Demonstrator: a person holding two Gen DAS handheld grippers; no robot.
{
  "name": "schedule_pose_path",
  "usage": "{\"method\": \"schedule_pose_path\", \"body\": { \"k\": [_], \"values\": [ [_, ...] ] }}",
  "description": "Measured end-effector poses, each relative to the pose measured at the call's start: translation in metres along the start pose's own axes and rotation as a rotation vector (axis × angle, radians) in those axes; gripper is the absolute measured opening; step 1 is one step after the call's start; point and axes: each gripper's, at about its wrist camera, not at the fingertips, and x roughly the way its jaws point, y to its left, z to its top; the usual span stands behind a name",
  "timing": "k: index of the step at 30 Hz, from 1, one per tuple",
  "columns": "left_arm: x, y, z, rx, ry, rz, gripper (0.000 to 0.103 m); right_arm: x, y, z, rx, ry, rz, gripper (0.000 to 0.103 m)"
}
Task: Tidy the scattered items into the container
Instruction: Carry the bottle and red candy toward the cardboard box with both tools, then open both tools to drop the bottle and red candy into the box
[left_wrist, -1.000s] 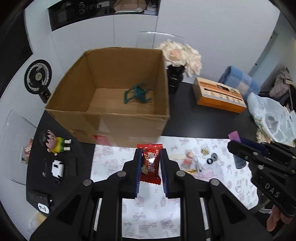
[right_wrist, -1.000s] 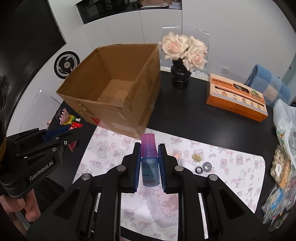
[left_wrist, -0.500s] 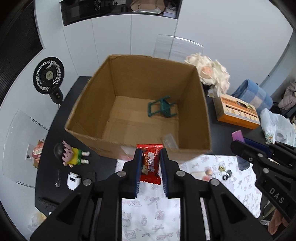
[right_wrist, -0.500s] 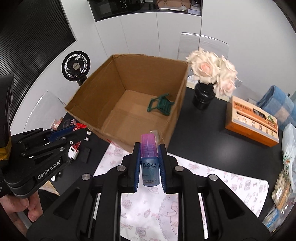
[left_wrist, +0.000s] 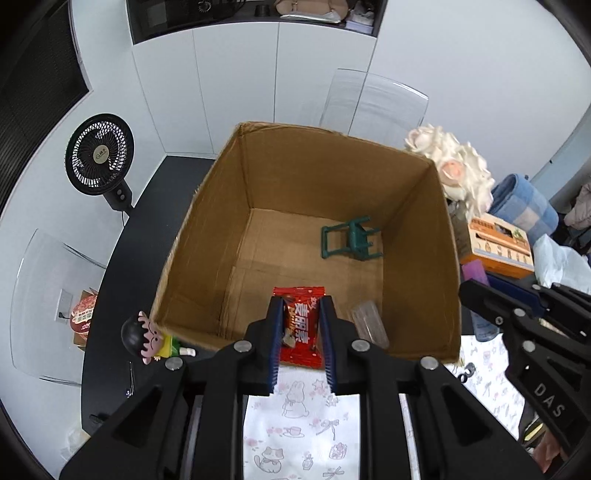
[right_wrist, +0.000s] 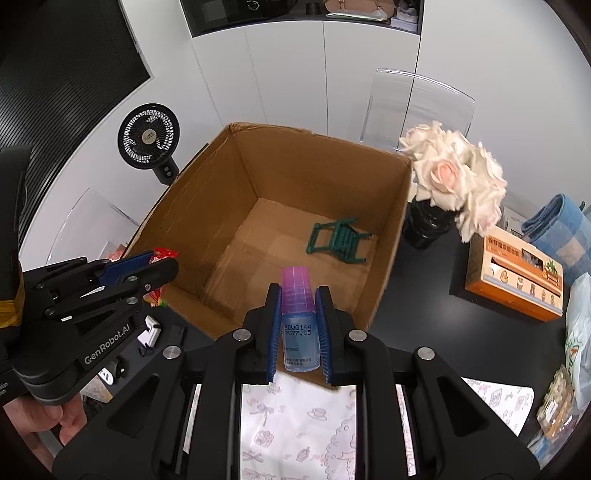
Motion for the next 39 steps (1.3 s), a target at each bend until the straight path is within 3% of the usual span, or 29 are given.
{"method": "schedule_pose_path", "body": {
  "k": [13,27,30,31,33,35,39],
  "values": [
    [0.033,0.029,0.032,-0.062,0.044,0.029,0.019,0.043,0.005,0.037,0.021,0.052,-0.001,0.019],
    [0.031,0.026,0.035,-0.047,0.029,0.037,0.02,0.059,-0.001,0.036,0.039,0.102,0.035,0.019],
    [0.026,0.027,0.036,-0.055,0.017,0.044,0.02,0.053,-0.003,0.036,0.045,0.078,0.013,0.022],
    [0.026,0.028,0.037,-0.067,0.017,0.029,0.025,0.051,-0.005,0.036,0.051,0.07,0.005,0.029],
    [0.024,0.03,0.037,-0.08,0.018,0.014,0.05,0.049,-0.01,0.035,0.079,0.073,0.019,0.092],
    [0.022,0.03,0.037,-0.077,0.004,0.022,0.075,0.044,-0.016,0.033,0.1,0.053,0.004,0.094],
    [0.02,0.031,0.035,-0.089,0.006,0.008,0.081,0.041,-0.022,0.03,0.111,0.053,-0.003,0.094]
  ]
}}
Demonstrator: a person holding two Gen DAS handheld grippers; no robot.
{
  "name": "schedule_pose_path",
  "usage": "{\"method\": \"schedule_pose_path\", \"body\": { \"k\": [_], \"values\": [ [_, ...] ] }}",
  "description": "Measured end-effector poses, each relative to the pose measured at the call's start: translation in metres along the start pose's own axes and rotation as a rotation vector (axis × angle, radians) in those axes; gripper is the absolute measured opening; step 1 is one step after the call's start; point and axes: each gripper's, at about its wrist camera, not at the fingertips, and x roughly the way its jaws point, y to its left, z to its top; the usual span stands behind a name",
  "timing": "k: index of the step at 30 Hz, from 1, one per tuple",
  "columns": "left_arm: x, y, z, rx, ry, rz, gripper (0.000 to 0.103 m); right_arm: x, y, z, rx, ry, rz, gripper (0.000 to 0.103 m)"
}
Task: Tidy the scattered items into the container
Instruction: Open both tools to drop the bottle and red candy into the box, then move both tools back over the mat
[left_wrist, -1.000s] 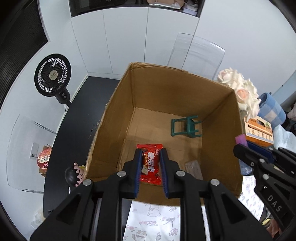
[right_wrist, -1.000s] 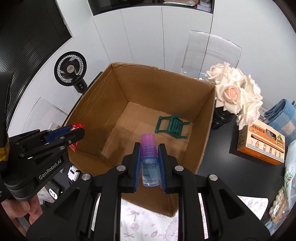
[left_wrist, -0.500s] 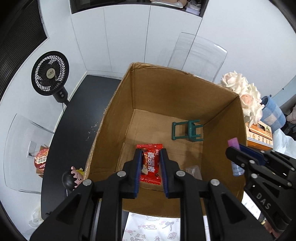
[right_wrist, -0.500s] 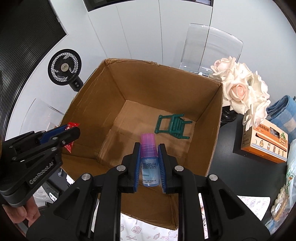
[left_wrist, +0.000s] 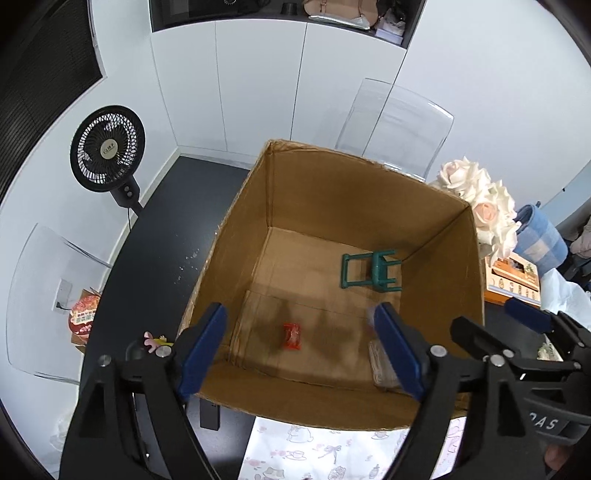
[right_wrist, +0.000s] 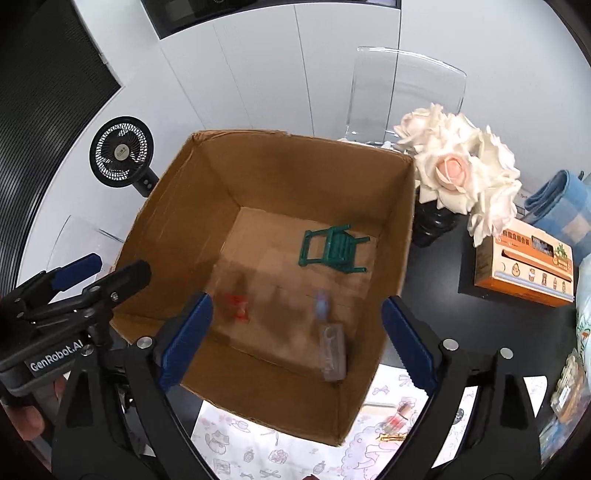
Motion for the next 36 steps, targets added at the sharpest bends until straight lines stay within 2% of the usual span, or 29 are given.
{"method": "schedule_pose_path", "body": {
  "k": [5,9,23,29,36],
  "values": [
    [-0.004,-0.003,-0.002,0.005,0.012,-0.006,0.081,-0.009,0.002,-0.003,-0.015,-0.016,-0.01,0.103],
    [-0.01,-0.006,-0.005,0.019,0.003,0.028,0.081,-0.018,0.002,-0.004,-0.016,-0.034,0.005,0.103],
    [-0.034,-0.015,-0.016,0.041,-0.023,0.044,0.081,-0.053,-0.001,-0.016,-0.011,-0.088,-0.008,0.103],
    [-0.047,-0.03,-0.03,0.051,-0.049,0.042,0.081,-0.07,-0.005,-0.033,-0.023,-0.098,-0.015,0.103],
    [-0.059,-0.058,-0.055,0.085,-0.062,0.041,0.081,-0.094,-0.028,-0.063,-0.009,-0.113,-0.031,0.103]
  ]
}}
